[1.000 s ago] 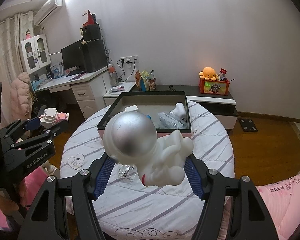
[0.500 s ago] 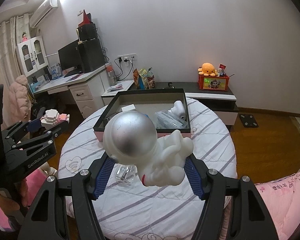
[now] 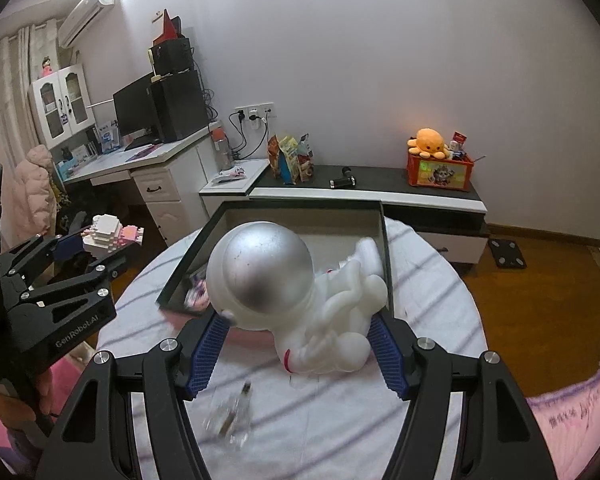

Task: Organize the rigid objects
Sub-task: 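Carry the block figure and astronaut into the pink box and release both, then withdraw both tools from the box toward the glass bottle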

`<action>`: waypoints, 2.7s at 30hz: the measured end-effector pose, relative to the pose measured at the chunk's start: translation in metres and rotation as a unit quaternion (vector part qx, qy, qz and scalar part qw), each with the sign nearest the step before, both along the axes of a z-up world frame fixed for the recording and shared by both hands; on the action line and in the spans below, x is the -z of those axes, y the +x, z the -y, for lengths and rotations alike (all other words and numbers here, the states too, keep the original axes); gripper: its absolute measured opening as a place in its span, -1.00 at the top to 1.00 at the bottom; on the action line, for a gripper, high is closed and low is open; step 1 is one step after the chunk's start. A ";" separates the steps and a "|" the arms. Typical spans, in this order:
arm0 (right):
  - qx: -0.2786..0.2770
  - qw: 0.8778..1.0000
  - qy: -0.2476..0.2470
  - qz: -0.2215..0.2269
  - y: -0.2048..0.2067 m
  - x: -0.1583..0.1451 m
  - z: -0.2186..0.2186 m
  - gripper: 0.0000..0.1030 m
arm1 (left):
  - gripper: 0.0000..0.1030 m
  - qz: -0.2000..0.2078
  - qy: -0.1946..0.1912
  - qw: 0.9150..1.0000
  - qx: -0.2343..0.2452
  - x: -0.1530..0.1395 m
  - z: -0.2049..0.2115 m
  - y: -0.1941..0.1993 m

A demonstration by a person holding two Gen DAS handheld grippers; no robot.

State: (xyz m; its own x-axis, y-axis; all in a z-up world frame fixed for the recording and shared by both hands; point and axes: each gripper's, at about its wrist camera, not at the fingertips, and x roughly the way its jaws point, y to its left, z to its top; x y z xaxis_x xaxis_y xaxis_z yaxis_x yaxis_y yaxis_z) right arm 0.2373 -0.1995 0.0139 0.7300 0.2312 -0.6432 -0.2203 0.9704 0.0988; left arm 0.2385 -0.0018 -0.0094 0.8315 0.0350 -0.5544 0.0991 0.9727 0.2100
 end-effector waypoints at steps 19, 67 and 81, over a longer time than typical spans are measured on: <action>-0.013 0.996 -0.014 -0.089 0.122 0.075 -0.008 -0.35 | -0.08 -0.114 0.005 0.993 0.041 0.069 0.017 0.127; 0.018 1.000 -0.018 -0.015 -0.006 -0.009 -0.003 -0.63 | -0.99 -0.004 0.000 1.000 -0.001 -0.011 -0.004 -0.011; 0.006 1.000 -0.023 0.014 -0.126 -0.024 0.001 -0.64 | -0.99 0.031 -0.046 0.998 -0.026 -0.025 -0.013 -0.136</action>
State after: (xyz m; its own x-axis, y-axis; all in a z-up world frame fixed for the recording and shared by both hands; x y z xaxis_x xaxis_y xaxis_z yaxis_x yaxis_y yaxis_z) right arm 0.1111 -0.2010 0.0374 0.7507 0.1936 -0.6317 -0.2116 0.9762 0.0476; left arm 0.1023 0.0114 0.0159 0.8631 0.0312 -0.5041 0.0366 0.9916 0.1241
